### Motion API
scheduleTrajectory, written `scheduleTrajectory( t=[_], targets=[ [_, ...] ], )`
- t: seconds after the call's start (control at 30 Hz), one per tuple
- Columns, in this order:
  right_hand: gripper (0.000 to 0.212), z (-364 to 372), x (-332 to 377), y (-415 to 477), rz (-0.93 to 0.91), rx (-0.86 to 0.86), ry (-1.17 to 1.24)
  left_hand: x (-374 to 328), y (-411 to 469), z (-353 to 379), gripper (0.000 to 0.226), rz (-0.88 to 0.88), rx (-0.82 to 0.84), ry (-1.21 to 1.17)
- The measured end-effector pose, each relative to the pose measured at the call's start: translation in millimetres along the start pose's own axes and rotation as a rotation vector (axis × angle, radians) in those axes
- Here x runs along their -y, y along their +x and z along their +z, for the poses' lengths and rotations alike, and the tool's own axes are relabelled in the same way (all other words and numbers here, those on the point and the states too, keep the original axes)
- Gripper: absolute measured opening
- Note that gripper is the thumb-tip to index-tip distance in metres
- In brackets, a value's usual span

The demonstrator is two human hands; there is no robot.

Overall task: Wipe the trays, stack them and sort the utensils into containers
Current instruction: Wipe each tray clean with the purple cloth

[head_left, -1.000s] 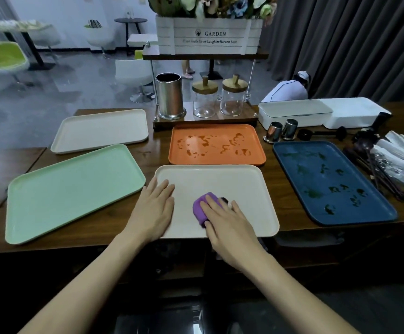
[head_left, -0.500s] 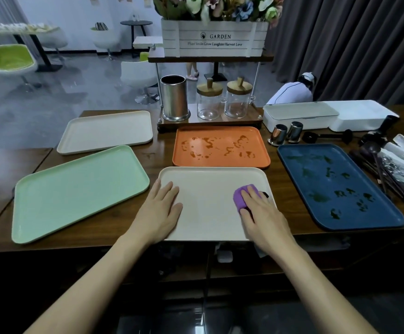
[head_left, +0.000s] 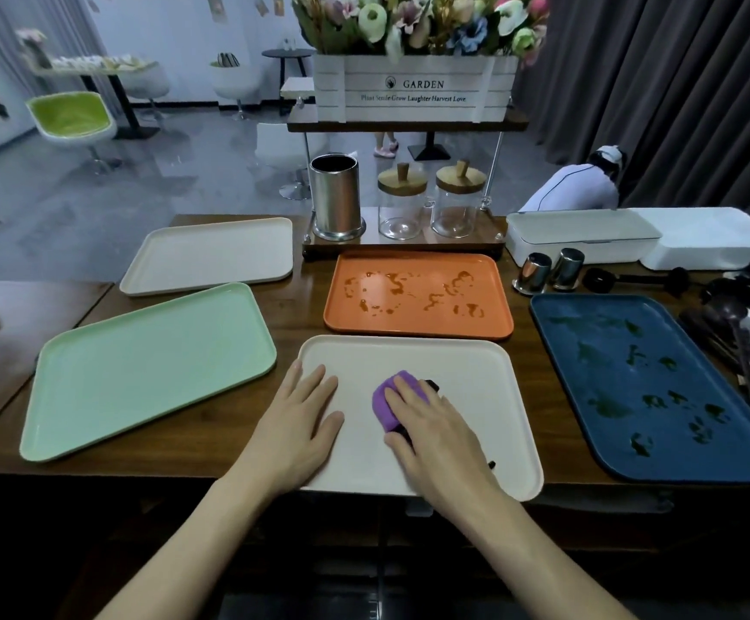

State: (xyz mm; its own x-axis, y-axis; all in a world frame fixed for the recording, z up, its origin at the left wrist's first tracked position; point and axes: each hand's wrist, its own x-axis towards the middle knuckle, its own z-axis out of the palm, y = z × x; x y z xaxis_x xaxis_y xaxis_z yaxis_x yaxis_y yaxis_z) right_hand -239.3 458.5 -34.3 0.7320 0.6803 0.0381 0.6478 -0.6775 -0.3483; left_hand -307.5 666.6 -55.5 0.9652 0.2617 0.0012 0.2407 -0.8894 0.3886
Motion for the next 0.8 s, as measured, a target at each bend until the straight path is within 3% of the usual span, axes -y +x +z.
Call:
scheduleTrajectory(
  t=[0.2,0.47,0.6,0.8],
  targets=[
    [0.057,-15.9,-11.9,9.8,-0.176,-0.018,-0.030,-1.1,-0.9,4.7,0.059,-0.026,-0.048,-0.029],
    [0.061,-24.6,-48.5,16.9,-0.215,0.059,0.097,-6.9,8.0,-2.9,0.061,-0.101,-0.052,-0.028],
    [0.056,-13.8,-53.3,14.6,-0.241,0.039,0.029,-7.9,13.7,-10.5,0.050,-0.094,-0.081,0.021],
    [0.055,-26.3,-50.1,23.6,-0.176,0.039,0.217,-3.3,49.9,-37.0,0.015,-0.008,-0.156,-0.012]
  ],
)
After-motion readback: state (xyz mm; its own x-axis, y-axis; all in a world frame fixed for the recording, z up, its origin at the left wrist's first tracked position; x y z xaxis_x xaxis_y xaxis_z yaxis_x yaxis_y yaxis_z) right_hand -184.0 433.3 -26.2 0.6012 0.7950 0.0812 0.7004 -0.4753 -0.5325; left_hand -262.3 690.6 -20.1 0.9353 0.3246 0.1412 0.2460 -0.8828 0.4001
